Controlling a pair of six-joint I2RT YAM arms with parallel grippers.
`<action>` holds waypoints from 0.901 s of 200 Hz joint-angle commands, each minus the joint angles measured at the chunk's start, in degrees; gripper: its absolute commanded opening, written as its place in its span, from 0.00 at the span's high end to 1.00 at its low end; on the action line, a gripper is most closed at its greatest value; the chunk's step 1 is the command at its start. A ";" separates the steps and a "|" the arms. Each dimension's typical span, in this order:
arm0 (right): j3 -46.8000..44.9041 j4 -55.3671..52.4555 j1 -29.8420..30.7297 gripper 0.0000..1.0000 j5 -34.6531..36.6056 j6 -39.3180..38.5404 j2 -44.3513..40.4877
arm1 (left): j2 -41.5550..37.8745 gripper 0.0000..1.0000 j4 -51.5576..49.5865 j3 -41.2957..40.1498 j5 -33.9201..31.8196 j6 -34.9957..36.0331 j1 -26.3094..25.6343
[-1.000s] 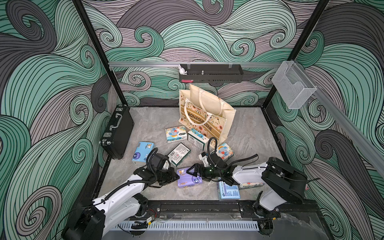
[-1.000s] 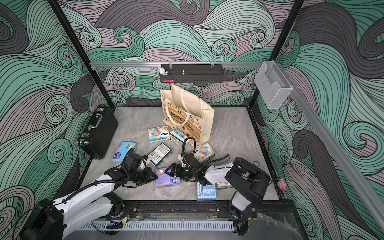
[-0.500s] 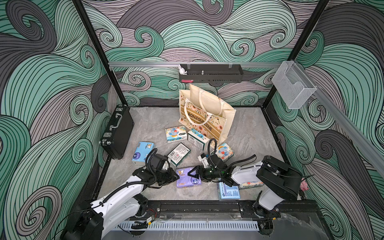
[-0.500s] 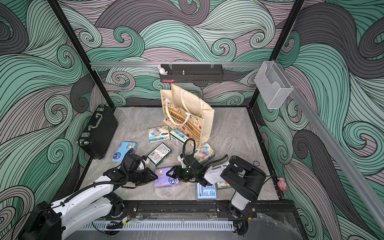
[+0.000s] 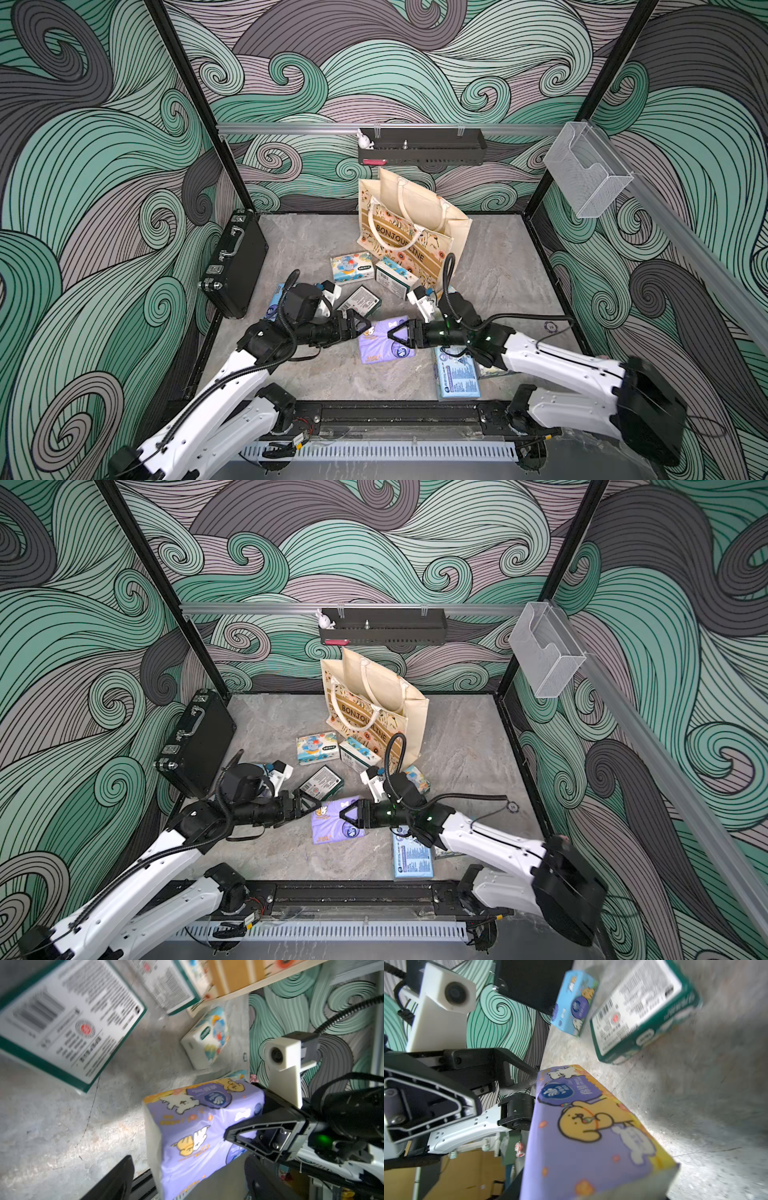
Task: Put tissues into the canvas bag
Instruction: Pick up the pack of facial tissues from the center of the board, then place the pack of facial tissues in the canvas bag.
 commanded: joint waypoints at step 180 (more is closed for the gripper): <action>75.83 -45.55 -10.99 0.54 48.19 -62.11 26.88 | -2.36 0.05 -9.48 4.96 -0.39 18.04 1.01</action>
